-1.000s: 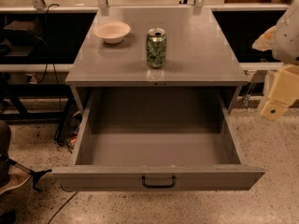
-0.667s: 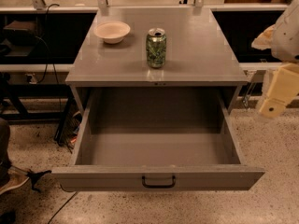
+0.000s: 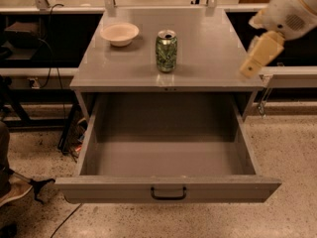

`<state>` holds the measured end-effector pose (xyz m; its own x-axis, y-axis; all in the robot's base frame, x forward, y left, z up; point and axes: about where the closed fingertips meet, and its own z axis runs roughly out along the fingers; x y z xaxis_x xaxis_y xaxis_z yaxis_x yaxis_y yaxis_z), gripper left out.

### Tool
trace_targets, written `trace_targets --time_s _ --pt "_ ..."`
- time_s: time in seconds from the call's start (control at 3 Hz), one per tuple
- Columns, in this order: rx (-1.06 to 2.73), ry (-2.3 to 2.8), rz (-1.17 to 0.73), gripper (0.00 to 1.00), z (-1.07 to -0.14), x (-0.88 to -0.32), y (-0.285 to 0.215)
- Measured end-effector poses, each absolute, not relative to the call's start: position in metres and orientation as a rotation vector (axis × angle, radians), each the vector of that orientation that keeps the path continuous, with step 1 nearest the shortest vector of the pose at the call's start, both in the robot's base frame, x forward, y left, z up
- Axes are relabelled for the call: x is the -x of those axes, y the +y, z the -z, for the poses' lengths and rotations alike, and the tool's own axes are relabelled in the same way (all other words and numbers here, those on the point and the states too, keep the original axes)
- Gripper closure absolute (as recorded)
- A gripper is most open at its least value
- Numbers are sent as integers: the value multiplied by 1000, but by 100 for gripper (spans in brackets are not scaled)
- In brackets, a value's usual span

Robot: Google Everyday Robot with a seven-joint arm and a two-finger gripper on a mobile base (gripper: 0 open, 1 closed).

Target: Place green can into top drawer

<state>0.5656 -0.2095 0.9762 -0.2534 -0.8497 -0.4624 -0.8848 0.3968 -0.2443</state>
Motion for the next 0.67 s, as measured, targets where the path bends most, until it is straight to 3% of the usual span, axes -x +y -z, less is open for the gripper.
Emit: trace_targets --time_s 0.67 --pt "1188 2182 -175 0 -983 -688 -162"
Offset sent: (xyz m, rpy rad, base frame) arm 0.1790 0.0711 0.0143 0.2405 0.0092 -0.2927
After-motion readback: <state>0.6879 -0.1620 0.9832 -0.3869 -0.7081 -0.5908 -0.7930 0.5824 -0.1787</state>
